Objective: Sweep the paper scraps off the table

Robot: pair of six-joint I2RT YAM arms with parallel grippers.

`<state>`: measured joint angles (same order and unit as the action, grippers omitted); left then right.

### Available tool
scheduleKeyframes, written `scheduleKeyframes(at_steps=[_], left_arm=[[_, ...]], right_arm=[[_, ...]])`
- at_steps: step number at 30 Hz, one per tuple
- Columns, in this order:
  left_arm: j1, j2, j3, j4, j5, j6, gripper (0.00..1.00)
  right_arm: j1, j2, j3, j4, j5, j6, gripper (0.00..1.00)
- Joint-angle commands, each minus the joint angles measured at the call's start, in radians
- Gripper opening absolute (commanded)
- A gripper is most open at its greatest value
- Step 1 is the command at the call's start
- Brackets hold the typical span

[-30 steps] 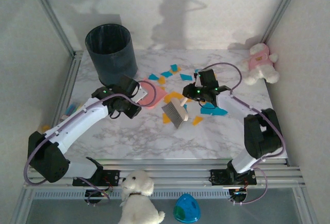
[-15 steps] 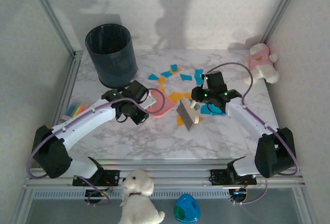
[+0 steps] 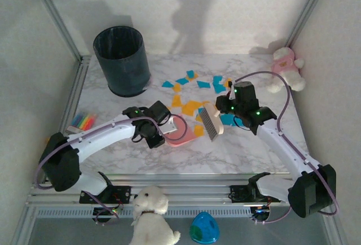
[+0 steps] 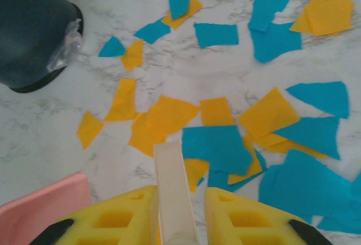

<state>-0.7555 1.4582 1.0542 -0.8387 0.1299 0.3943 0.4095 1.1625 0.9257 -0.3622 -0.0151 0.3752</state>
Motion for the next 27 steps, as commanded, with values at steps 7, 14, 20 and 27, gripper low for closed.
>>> scheduleKeyframes(at_steps=[7,14,20,27], left_arm=[[-0.040,0.074,0.003,-0.027,-0.069,0.047,0.00],[-0.063,0.113,0.036,-0.048,-0.068,0.055,0.00],[-0.070,0.146,0.055,-0.090,-0.052,0.063,0.00],[-0.070,0.187,0.083,-0.112,-0.048,0.056,0.00]], right_arm=[[0.003,-0.129,-0.098,0.067,0.162,-0.134,0.00],[0.004,-0.145,-0.095,0.007,0.217,-0.177,0.00],[0.009,-0.163,-0.114,-0.007,0.248,-0.223,0.00],[0.035,-0.162,-0.135,-0.001,0.236,-0.252,0.00]])
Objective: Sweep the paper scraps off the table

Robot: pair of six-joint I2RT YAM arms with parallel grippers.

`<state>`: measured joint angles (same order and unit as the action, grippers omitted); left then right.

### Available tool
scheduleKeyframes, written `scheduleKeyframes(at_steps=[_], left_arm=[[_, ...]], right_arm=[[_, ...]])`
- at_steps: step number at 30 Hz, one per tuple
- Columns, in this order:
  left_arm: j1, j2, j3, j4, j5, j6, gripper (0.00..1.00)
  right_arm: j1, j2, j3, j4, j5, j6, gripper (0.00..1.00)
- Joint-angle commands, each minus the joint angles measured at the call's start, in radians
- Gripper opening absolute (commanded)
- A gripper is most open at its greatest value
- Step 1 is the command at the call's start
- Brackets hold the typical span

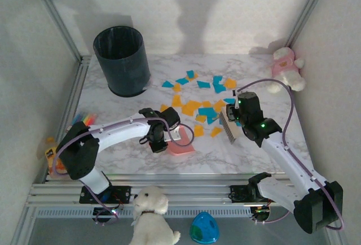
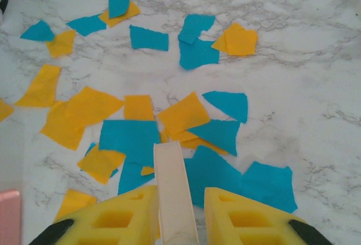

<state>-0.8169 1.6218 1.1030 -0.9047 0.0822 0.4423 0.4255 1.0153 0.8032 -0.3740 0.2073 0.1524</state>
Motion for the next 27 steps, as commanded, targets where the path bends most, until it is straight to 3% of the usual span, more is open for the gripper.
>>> scheduleKeyframes(at_steps=[1,11,27], left_arm=[[-0.008,0.028,0.037,-0.048,-0.002,0.007,0.00],[-0.008,0.068,0.064,-0.053,-0.015,0.003,0.00],[0.004,0.127,0.092,-0.055,-0.004,-0.027,0.00]], right_arm=[[0.025,-0.012,-0.014,0.012,0.018,-0.029,0.00],[0.067,0.039,-0.021,0.024,0.011,-0.031,0.00],[0.141,0.125,-0.004,0.096,-0.130,-0.008,0.00]])
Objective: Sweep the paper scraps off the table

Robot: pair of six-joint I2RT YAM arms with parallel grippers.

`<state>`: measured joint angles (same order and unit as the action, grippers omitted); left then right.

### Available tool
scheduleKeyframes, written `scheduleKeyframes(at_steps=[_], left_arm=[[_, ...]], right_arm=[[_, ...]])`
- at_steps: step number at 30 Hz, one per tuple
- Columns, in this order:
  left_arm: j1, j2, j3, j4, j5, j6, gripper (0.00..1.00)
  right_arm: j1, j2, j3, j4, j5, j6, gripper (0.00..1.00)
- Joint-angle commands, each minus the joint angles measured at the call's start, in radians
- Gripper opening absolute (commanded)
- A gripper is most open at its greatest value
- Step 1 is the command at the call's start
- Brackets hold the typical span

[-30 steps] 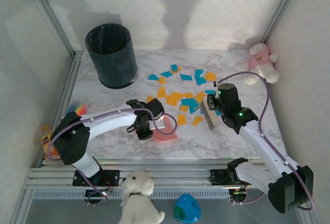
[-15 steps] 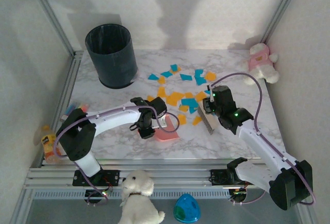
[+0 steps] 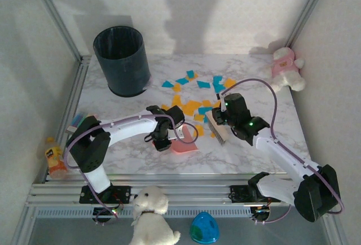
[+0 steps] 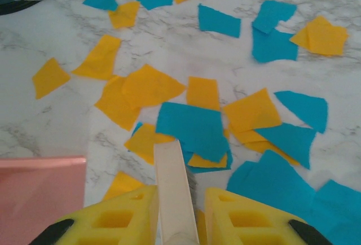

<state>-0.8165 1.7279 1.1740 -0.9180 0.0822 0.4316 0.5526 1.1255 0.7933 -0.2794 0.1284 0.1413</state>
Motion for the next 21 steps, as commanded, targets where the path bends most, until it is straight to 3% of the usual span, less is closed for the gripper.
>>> scheduleKeyframes(at_steps=[1,21], left_arm=[[0.005,0.024,0.022,-0.044,-0.006,-0.018,0.00],[0.007,0.042,0.039,-0.036,-0.016,-0.022,0.00]], right_arm=[[0.015,0.020,0.009,0.002,-0.061,0.003,0.00],[0.041,-0.024,0.035,-0.003,-0.173,-0.008,0.00]])
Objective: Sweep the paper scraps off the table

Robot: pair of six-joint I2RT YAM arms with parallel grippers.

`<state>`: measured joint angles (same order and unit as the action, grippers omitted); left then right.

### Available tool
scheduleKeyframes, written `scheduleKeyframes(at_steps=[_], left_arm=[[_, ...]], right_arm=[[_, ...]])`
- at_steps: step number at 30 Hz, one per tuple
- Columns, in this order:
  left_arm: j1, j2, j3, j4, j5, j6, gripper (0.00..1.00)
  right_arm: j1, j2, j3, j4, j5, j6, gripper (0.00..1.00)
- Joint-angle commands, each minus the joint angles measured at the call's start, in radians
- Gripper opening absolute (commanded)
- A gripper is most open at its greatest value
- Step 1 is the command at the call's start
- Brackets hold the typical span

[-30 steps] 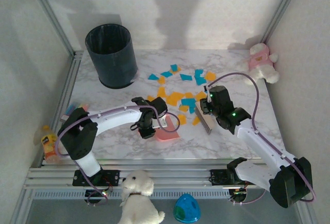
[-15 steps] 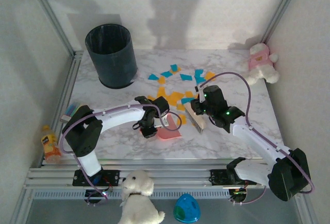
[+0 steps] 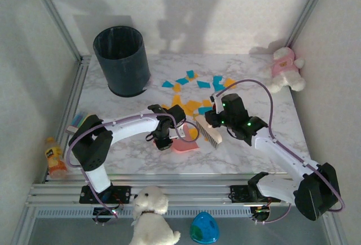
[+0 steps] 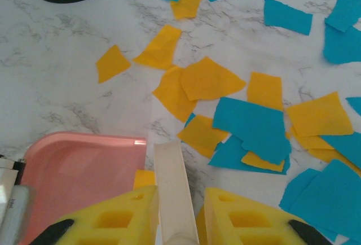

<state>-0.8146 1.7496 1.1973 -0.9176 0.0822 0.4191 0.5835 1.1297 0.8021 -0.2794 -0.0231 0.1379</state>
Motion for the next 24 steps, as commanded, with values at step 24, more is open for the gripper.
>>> scheduleKeyframes(at_steps=[24], left_arm=[[-0.013,-0.015,0.000,-0.030,0.031,0.038,0.00]], right_arm=[[0.019,-0.143,-0.065,-0.017,0.366,0.065,0.00]])
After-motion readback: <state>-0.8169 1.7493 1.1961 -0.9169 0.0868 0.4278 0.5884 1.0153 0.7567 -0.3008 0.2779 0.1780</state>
